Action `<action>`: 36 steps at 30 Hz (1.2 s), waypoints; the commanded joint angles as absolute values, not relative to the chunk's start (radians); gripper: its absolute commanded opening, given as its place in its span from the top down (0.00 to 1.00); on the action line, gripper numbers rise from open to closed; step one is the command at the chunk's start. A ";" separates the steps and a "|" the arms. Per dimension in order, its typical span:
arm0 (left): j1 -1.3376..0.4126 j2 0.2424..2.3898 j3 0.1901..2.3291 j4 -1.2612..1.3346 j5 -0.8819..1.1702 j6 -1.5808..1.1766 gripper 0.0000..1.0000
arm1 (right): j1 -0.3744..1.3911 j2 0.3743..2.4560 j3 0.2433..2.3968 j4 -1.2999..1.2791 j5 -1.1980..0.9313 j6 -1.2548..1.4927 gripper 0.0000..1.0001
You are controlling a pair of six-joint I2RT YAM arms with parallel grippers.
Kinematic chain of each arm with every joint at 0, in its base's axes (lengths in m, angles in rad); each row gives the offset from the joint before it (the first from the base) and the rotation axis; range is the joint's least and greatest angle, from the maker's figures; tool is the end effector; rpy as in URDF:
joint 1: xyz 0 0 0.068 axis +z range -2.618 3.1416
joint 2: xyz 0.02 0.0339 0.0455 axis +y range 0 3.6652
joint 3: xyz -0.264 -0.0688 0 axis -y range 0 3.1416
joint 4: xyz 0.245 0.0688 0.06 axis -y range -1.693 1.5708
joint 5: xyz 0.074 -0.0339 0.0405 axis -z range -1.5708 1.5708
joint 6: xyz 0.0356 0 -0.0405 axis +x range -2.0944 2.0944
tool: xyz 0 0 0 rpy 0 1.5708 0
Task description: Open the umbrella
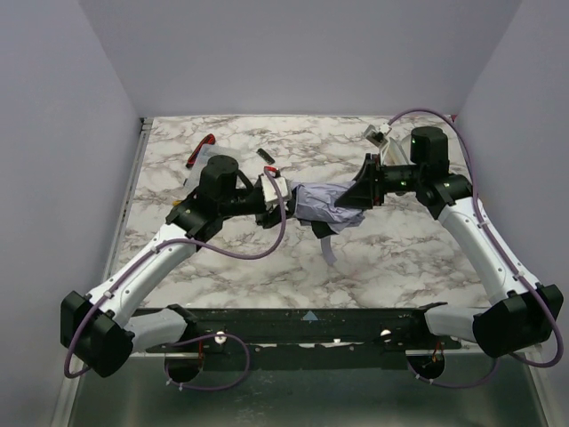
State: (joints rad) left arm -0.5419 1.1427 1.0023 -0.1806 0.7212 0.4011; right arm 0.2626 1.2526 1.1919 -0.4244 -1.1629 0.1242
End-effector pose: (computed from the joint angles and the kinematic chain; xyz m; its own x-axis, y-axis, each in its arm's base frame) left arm 0.2080 -0.1527 0.3470 0.1120 0.2749 -0.9549 0.9563 0.2313 0.1787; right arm 0.2460 0.1000 0.3682 -0.5567 -0.0988 -0.8248 -0.8246 0.1859 0.5343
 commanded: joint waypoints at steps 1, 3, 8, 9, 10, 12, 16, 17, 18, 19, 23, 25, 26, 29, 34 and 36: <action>-0.593 1.167 1.038 -0.264 0.643 0.531 0.57 | 0.265 1.230 1.234 -0.544 -1.239 0.028 1.00; -0.594 1.163 1.033 -0.274 0.619 0.543 0.71 | 0.265 1.229 1.244 -0.594 -1.230 -0.020 1.00; -0.580 1.130 0.991 -0.320 0.553 0.636 1.00 | 0.264 1.246 1.273 -0.696 -1.195 -0.099 1.00; -0.572 1.123 0.986 -0.333 0.548 0.649 1.00 | 0.264 1.247 1.275 -0.700 -1.190 -0.103 1.00; -0.557 1.118 0.981 -0.344 0.546 0.654 1.00 | 0.263 1.249 1.275 -0.701 -1.183 -0.103 1.00; -0.520 1.108 0.972 -0.364 0.554 0.661 1.00 | 0.264 1.251 1.275 -0.702 -1.172 -0.106 1.00; -0.437 1.089 0.962 -0.387 0.567 0.675 1.00 | 0.263 1.251 1.274 -0.708 -1.146 -0.110 1.00; -0.415 1.084 0.958 -0.395 0.570 0.684 1.00 | 0.262 1.250 1.276 -0.711 -1.141 -0.110 1.00; -0.396 1.078 0.952 -0.400 0.572 0.693 1.00 | 0.261 1.250 1.276 -0.714 -1.138 -0.112 1.00; -0.382 1.072 0.946 -0.404 0.573 0.705 1.00 | 0.261 1.249 1.276 -0.716 -1.133 -0.115 1.00; -0.352 1.062 0.923 -0.407 0.575 0.738 1.00 | 0.258 1.252 1.275 -0.711 -1.115 -0.105 1.00; -0.341 1.064 0.916 -0.402 0.577 0.730 1.00 | 0.255 1.252 1.273 -0.700 -1.096 -0.087 1.00; -0.339 1.067 0.923 -0.406 0.576 0.731 0.94 | 0.256 1.254 1.272 -0.694 -1.085 -0.076 1.00; -0.369 1.048 0.975 -0.466 0.664 0.758 0.45 | 0.256 1.255 1.250 -0.668 -1.077 -0.037 1.00; -0.502 0.976 0.964 -0.363 0.643 0.766 0.36 | 0.256 1.257 1.214 -0.628 -1.089 -0.002 1.00; -0.566 0.985 0.983 -0.384 0.615 0.811 0.36 | 0.256 1.254 1.204 -0.616 -1.089 0.026 1.00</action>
State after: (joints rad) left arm -0.4660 1.0130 0.9405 -0.4126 0.6163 0.7410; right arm 0.2600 1.2568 1.2236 -0.6701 -1.0775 -0.0360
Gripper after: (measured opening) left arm 0.635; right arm 0.326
